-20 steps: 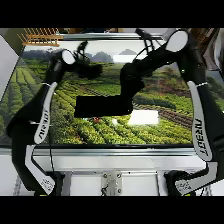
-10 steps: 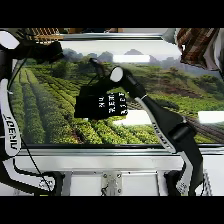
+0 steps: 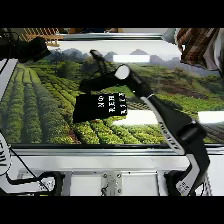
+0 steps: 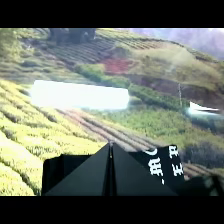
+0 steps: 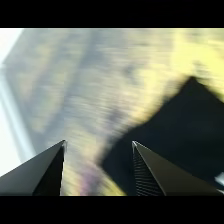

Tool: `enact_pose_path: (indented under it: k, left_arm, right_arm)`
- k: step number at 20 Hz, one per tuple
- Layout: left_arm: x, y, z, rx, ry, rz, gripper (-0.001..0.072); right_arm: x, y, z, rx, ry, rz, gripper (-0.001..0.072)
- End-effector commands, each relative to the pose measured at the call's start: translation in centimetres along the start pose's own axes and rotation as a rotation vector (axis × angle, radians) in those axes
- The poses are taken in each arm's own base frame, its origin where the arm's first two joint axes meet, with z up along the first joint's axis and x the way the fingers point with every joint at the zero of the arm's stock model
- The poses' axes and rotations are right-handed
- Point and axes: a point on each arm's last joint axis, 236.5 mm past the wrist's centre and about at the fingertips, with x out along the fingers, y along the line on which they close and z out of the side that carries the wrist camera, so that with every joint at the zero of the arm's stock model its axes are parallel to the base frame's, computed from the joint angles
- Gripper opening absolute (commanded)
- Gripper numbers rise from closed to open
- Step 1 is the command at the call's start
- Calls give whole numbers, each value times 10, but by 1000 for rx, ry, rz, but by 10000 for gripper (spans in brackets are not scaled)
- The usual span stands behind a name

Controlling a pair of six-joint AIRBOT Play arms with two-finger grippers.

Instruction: Fold the clothes and pants, and hang the long-sleeved shirts on hangers.

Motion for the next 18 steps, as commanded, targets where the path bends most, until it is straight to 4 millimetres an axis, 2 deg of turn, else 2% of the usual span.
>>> enact_pose_path:
  k: [1,3,4,5,6,8,9,11,14,18]
  left_arm:
    - [6,-4,-37,6,31,-4,7]
    - [16,-9,-70,20,75,-13,7]
    - [22,-14,-85,25,93,-19,7]
    - [27,-18,-98,29,109,-27,7]
    - [31,-24,-110,36,124,-35,7]
    - [40,-34,-129,51,153,-52,7]
    - [43,-40,-137,60,172,-60,7]
    - [48,-48,-150,75,203,-72,7]
    - [50,-57,-155,90,208,-87,7]
    - [50,-57,-155,89,207,-88,7]
  right_arm:
    - [-84,-83,-23,82,35,-188,446]
    - [-129,-149,-70,220,100,-321,458]
    - [-144,-176,-95,300,125,-353,657]
    - [-152,-196,-114,378,130,-363,720]
    - [-156,-214,-128,452,123,-366,720]
    - [-148,-236,-147,580,123,-327,720]
    - [-138,-241,-152,613,127,-300,720]
    - [-108,-237,-154,640,115,-210,720]
    - [-66,-228,-150,666,83,-127,720]
    - [-21,-198,-133,638,74,-45,718]
